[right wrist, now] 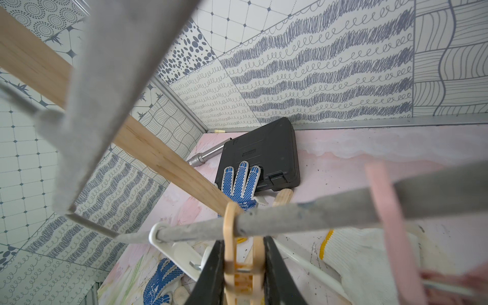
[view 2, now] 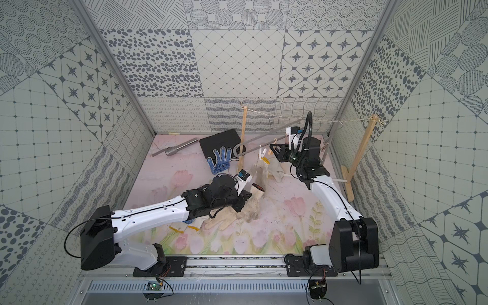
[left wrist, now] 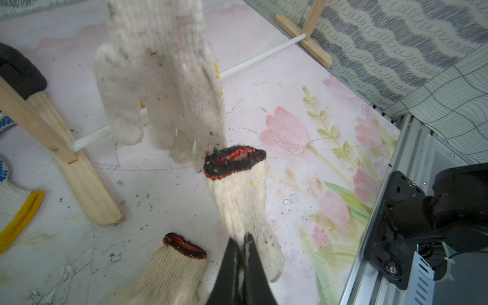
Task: Clip the gloves onto a hanger to dry
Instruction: Pick up the glove from the center of the board, then clamp the glove onto the hanger.
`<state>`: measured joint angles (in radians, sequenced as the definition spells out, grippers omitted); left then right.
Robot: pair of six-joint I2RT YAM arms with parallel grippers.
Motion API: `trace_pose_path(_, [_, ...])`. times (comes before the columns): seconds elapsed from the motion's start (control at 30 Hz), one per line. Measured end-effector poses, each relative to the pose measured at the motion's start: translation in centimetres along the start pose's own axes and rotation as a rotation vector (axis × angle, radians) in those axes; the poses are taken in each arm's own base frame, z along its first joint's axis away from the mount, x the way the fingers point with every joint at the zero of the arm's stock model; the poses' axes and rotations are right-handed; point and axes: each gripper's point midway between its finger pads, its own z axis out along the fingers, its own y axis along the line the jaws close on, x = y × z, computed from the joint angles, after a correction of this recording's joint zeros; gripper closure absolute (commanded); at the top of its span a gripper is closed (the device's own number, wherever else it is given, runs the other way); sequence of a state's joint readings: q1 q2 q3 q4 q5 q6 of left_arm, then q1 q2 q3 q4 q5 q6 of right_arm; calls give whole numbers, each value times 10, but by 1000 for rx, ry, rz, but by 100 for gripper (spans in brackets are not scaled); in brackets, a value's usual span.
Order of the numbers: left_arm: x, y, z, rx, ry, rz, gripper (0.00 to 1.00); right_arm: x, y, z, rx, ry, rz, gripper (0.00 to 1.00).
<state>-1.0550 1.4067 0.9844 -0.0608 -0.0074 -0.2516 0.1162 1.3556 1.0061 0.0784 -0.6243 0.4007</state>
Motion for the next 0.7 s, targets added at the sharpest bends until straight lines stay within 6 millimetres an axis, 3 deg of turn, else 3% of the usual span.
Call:
trace_pose_path(0.2, [-21,-29,11,27,-106,63,100,1,4,-6,6,7,42,84])
trace_pose_path(0.4, [-43,-53,53,9,-177,101,100,-1,8,-12,16,2,82,84])
trace_pose_path(0.7, [-86,-55,102,-123,-295,133,100,-1,12,-24,42,5,121,86])
